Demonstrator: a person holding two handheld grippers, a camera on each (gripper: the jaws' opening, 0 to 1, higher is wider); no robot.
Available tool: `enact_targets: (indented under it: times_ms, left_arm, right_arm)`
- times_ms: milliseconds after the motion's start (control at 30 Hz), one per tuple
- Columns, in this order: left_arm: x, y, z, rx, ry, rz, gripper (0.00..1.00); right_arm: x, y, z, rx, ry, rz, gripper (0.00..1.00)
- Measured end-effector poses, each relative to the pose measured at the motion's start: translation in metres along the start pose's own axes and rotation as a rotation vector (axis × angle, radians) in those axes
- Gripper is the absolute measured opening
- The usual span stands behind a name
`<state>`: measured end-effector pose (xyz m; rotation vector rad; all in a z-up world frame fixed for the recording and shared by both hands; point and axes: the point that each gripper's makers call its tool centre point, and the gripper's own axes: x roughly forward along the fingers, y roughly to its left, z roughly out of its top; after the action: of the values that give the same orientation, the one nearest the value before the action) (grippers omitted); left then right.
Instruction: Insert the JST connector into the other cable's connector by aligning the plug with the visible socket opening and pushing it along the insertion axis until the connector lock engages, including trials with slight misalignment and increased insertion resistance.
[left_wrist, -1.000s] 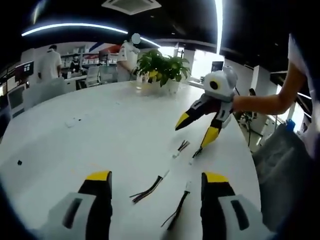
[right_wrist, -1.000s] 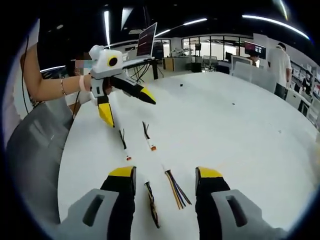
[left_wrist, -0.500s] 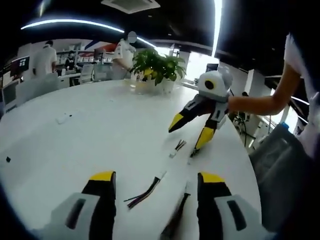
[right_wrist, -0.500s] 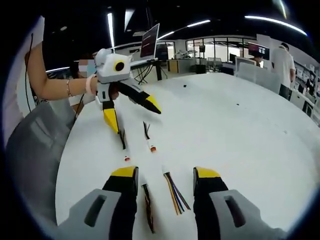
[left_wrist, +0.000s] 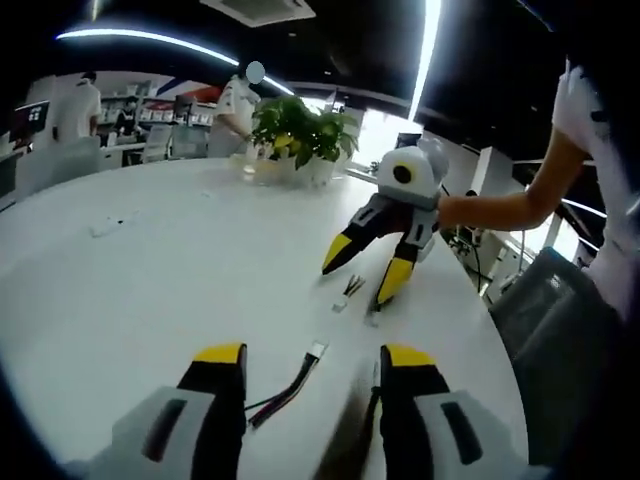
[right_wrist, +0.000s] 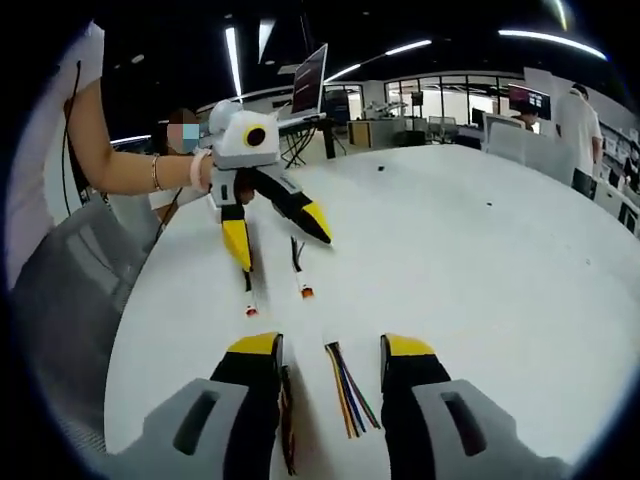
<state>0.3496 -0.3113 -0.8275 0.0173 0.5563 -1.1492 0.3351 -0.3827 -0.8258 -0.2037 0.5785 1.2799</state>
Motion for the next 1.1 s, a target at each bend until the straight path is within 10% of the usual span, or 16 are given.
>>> enact_targets:
  times_ms: [1100]
  left_arm:
    - [0.020,-0.008,-0.001,0.142,-0.081,-0.130,0.21]
  right_arm:
    - [0.007,-0.003,-0.011,-0.149,-0.074,0.087,0.10]
